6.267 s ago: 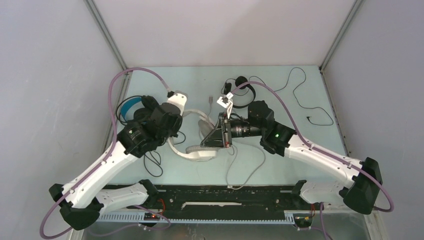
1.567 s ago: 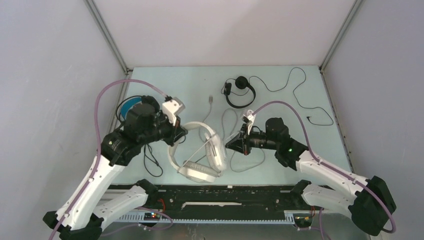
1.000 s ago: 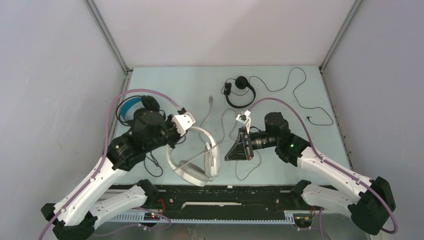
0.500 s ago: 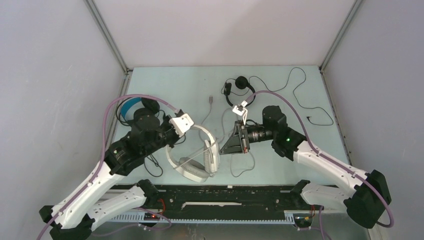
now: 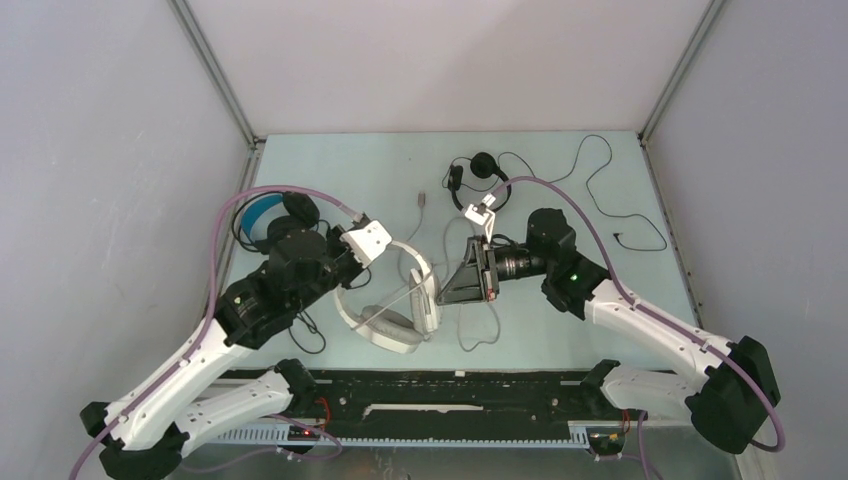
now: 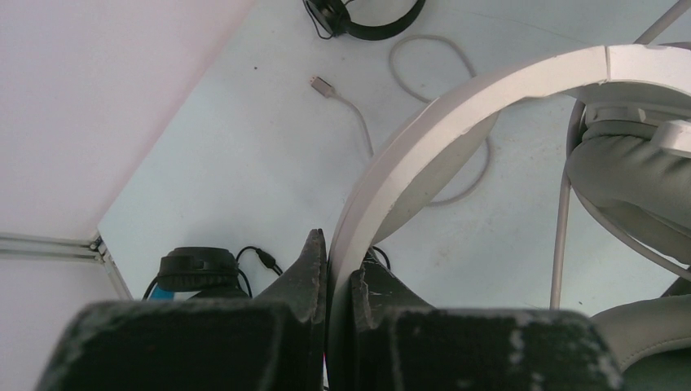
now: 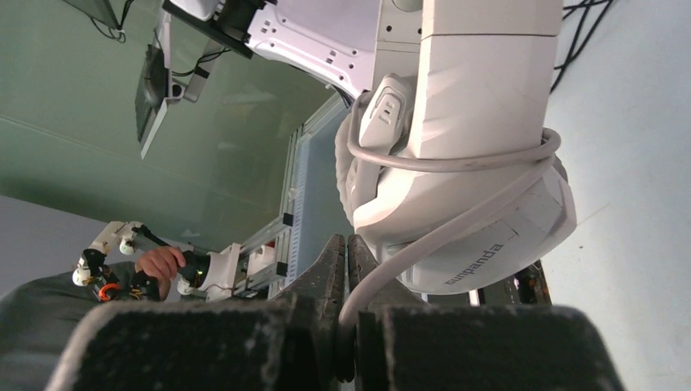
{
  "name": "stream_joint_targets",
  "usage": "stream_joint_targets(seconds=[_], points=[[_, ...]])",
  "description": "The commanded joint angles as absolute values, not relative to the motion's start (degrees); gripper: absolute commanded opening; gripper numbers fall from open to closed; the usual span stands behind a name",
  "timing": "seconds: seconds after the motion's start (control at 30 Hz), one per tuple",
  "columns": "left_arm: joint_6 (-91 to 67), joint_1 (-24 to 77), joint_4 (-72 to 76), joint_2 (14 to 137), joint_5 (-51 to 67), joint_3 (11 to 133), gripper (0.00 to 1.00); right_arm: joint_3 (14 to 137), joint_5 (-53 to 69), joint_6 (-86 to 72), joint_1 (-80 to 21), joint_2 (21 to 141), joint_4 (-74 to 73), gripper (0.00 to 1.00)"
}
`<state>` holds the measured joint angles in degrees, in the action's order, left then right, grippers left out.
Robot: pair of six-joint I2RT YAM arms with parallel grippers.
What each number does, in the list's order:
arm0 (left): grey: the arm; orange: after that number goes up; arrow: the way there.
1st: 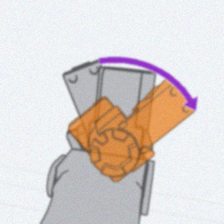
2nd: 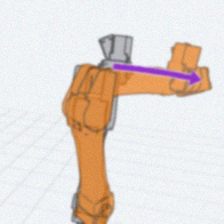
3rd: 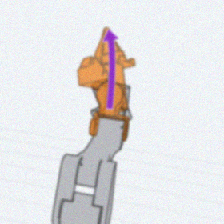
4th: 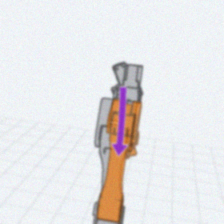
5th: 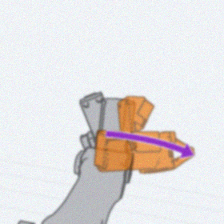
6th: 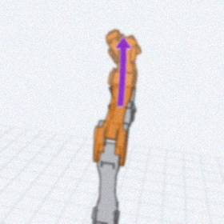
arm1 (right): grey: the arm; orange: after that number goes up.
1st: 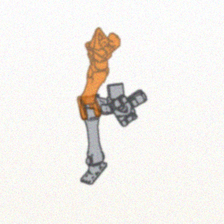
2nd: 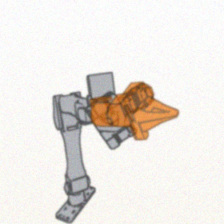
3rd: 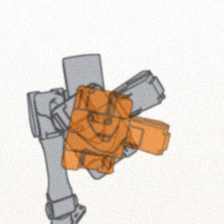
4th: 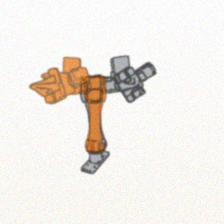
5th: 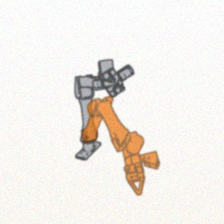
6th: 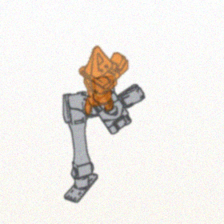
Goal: Wrap the headphones
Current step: Wrap the headphones cable around the headphones.
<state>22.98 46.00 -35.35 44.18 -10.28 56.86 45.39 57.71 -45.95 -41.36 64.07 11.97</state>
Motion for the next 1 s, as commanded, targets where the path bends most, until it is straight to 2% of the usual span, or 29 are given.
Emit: stream_joint_targets(seconds=[0.0,0.17,0.53,0.97], points=[[23.55,45.78,-34.9,43.46,-18.94,56.18,0.0,49.45,59.98,-50.16,-41.29,63.2,22.13,0.04],[20.25,45.74,-33.38,43.89,-24.97,57.18,0.0,50.92,56.68,-49.73,-42.99,63.87,22.06,0.05],[17.58,45.9,-29.92,42.11,-26.33,55.75,0.0,56.78,50.73,-50.33,-44.98,69.56,25.64,0.09],[1.07,45.94,-33.94,48.84,-28.12,60.64,0.0,64.1,50.7,-50.35,-49.9,77.32,25.02,0.09]])
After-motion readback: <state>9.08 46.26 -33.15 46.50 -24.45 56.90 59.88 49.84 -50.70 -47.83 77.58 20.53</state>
